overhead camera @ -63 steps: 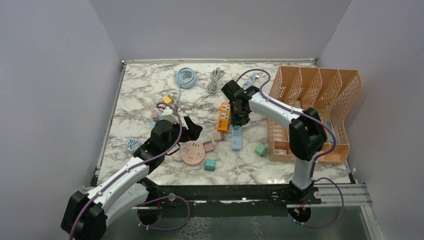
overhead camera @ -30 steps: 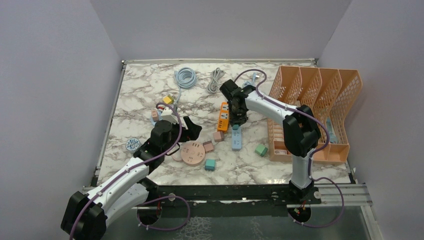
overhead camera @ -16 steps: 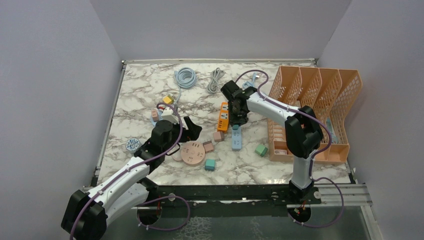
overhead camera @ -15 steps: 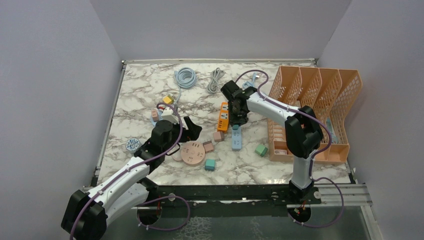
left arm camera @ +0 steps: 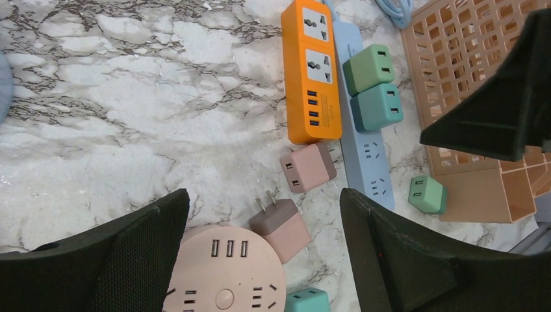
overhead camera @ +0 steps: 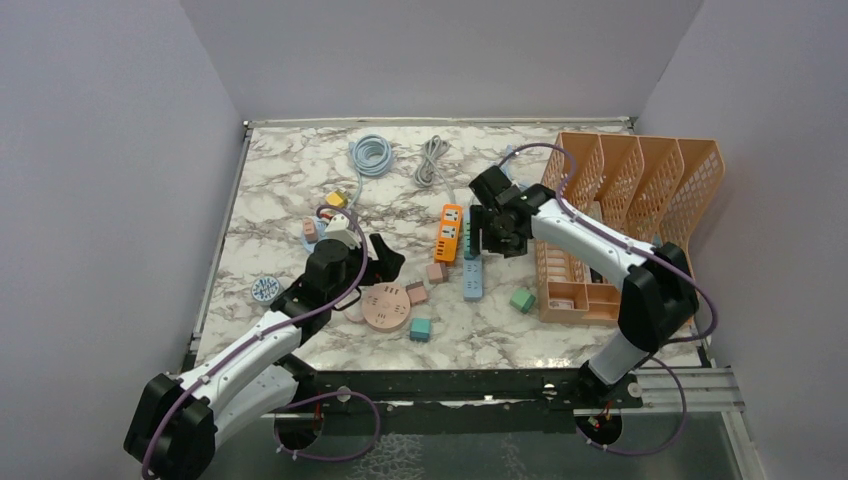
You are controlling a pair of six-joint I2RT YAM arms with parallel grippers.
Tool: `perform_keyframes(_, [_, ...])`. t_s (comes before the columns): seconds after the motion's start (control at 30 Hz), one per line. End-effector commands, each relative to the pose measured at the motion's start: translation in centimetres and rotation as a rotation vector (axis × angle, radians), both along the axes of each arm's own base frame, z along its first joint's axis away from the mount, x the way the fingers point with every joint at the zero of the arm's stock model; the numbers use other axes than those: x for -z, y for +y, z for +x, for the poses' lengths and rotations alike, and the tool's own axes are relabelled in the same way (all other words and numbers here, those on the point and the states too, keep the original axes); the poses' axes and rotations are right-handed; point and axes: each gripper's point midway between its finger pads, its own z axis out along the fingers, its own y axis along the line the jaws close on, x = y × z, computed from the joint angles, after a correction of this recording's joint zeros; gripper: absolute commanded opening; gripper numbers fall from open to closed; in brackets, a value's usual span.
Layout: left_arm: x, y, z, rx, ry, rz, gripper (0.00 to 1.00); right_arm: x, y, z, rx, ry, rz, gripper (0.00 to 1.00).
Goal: Insert the plug
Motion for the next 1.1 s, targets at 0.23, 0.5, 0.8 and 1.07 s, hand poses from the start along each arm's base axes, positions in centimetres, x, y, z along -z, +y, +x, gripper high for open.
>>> perform_keyframes(0.23, [-3.4, -1.4, 1.2, 0.042, -0.057, -0.02, 0.88, 2.8, -6.2, -4.9, 0.126, 0.007, -0.128, 0.67])
perform_keyframes(0.5, [-3.4, -2.0, 1.2, 0.066, -0.04, -0.033, 0.88, 5.9, -5.7, -4.9, 0.028, 0.052, -0.147, 0.73])
perform_keyframes(0.8, [-3.3, -1.9, 1.3, 0.067, -0.046, -0.018, 0.88, 7.2, -5.7, -8.5, -0.052, 0.181, -0.105, 0.73])
perform_keyframes(1.07, [-3.1, -2.1, 1.2, 0.078, -0.042, -0.021, 0.88, 7.6, -5.4, -11.9, -0.049, 0.28, -0.013, 0.68])
